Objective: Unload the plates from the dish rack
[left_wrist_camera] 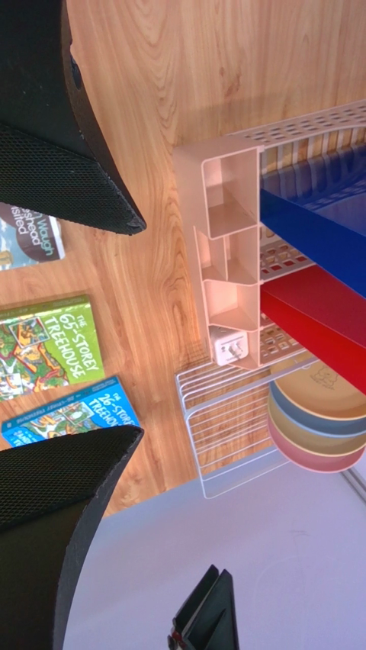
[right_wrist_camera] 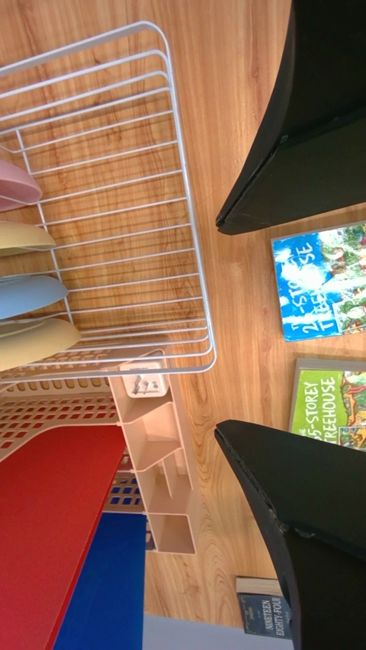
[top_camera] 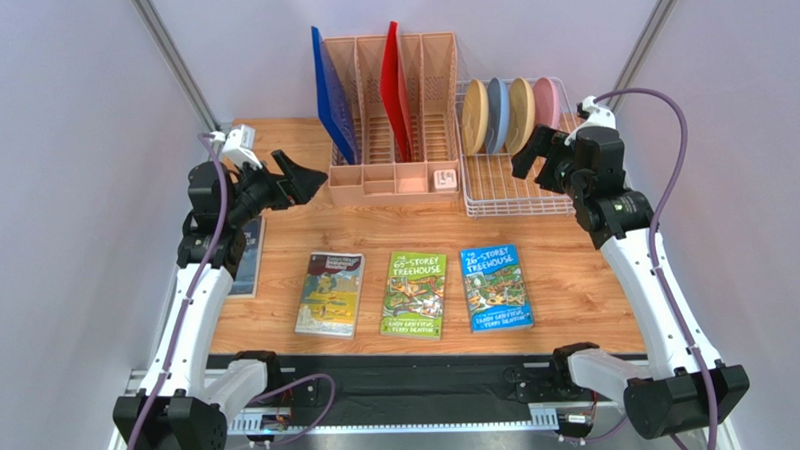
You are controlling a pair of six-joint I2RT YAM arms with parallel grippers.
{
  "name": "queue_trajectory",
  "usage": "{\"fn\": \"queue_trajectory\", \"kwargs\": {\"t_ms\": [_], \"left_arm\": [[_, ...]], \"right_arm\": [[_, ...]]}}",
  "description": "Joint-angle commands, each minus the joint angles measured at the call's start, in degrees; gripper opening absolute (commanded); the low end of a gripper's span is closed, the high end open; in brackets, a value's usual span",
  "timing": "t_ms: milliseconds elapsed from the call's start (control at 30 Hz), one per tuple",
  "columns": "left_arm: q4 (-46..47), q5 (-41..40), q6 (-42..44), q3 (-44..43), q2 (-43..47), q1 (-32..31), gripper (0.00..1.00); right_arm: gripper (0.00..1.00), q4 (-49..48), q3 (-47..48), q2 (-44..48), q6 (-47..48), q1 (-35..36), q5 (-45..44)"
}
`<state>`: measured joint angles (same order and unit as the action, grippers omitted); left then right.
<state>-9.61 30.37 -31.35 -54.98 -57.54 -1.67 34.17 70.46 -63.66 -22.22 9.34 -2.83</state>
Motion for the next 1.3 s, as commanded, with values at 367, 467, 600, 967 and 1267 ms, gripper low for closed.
{"fn": "queue_trajectory", "kwargs": {"t_ms": [367, 467, 600, 967, 1267], "left_arm": [[11.2, -2.8, 1.0, 0.3, -5.8, -0.1, 1.00], [10.8, -7.7, 3.7, 0.5, -7.6, -2.2, 1.00], [10.2, -16.6, 7.3, 0.3, -9.5, -6.8, 1.00], [13.3, -20.9, 8.0, 1.0, -13.6, -9.4, 1.00], [13.6, -21.1, 8.9, 0.9, -15.3, -9.4, 1.00]], "right_arm": [[0.86, -6.9, 13.7, -22.9, 9.0, 0.1, -4.1], [0.82, -5.6, 20.4, -30.3, 9.0, 0.1, -3.1], [0.78, -7.1, 26.6, -37.1, 9.3, 1.0, -3.8], [0.76, -2.2, 44.6, -51.3, 14.9, 7.1, -12.9], [0.67, -1.4, 57.3, -63.4, 20.6, 9.8, -26.9]]}}
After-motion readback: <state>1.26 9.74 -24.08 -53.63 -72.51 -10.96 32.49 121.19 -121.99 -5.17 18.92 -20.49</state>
